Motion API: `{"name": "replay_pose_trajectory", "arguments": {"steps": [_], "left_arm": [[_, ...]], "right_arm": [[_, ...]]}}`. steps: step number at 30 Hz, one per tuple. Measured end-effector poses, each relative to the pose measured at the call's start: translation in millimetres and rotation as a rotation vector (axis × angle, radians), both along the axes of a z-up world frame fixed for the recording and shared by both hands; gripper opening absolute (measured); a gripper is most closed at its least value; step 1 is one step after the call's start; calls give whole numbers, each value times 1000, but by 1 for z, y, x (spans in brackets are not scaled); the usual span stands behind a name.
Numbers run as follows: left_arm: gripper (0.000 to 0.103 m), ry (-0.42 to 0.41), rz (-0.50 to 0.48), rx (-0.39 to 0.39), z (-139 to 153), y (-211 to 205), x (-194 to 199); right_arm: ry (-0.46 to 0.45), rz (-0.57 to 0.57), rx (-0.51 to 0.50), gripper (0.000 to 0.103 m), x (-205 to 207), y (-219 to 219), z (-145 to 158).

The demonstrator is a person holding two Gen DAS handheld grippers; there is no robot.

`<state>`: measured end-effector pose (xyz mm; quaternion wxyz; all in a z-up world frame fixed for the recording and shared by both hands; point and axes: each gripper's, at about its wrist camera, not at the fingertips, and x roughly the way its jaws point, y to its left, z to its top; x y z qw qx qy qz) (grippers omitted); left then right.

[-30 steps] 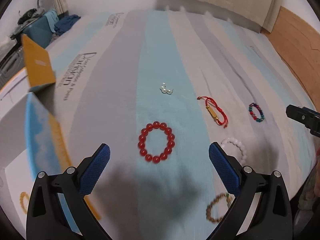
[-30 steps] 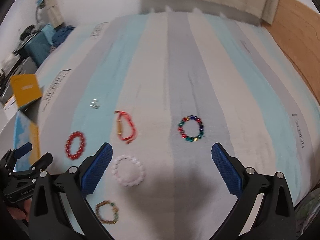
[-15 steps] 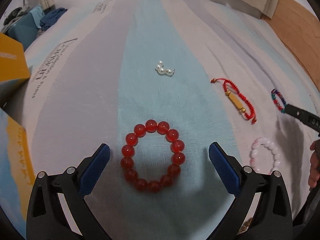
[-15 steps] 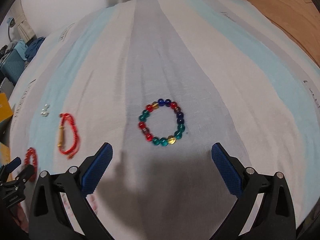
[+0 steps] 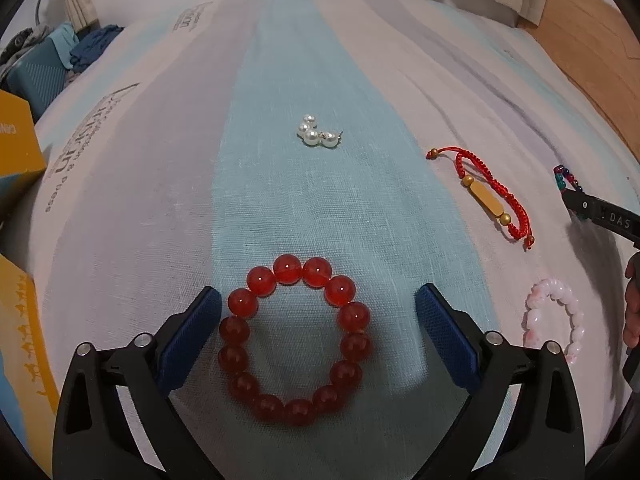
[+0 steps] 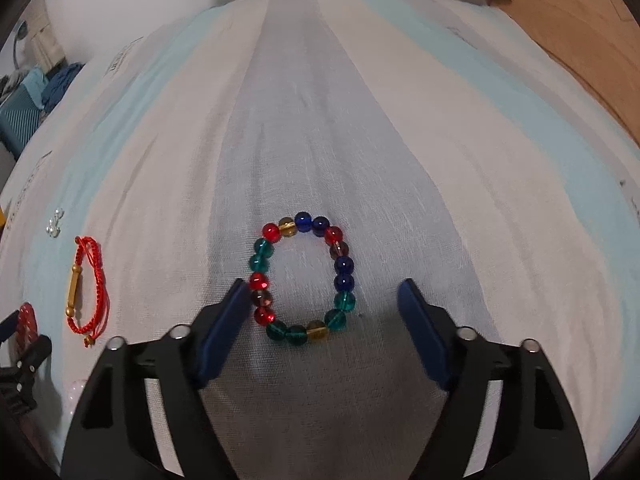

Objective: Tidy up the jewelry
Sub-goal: 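Grasp the red bead bracelet with the left tool while the right tool grasps the multicolour bracelet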

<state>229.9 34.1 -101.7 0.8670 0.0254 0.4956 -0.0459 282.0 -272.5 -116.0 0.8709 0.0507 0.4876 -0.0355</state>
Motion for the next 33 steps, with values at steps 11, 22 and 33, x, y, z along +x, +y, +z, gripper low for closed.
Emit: {"name": "replay_pose_trajectory", "arguments": {"steps": [11, 22, 33], "left_arm": [[50, 20, -4, -30, 9, 5, -7], [25, 42, -10, -85, 19, 10, -10], [12, 30, -13, -69, 26, 11, -7]], "right_arm": [[12, 10, -10, 18, -2, 4, 7], [-45, 32, 43, 18, -17, 0, 21], [-77, 58, 40, 9, -22, 9, 36]]}}
